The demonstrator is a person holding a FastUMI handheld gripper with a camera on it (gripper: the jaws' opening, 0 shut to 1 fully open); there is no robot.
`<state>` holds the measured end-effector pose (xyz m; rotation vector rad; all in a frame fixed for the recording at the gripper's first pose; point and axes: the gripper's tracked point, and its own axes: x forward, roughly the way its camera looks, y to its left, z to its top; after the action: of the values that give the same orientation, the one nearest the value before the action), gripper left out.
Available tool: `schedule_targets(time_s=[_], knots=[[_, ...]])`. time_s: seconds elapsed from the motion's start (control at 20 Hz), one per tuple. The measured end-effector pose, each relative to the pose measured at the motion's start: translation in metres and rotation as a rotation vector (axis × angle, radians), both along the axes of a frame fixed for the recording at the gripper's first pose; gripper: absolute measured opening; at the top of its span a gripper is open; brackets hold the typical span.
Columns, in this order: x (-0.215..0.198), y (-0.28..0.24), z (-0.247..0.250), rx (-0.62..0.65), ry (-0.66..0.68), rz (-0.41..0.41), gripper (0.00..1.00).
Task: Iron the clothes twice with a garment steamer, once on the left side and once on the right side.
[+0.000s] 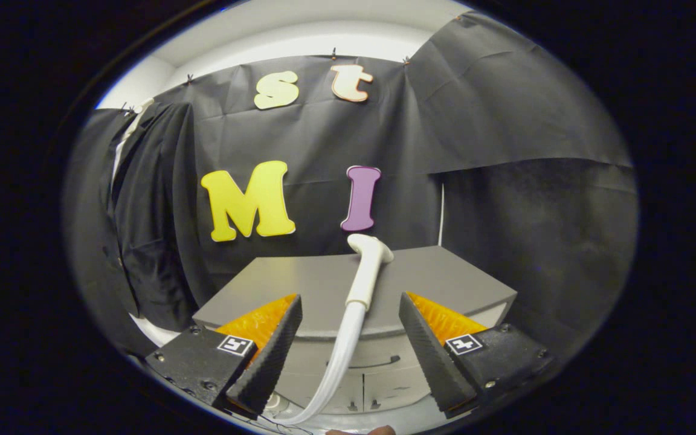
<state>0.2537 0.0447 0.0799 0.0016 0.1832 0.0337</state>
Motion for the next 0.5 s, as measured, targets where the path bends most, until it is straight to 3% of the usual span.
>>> schedule_targets(time_s=[0.25,0.5], knots=[[0.060,-0.002,-0.005,0.018,0.120,0.004,1.00],[0.101,-0.025,-0.034,0.029,0.303,-0.043,1.00]])
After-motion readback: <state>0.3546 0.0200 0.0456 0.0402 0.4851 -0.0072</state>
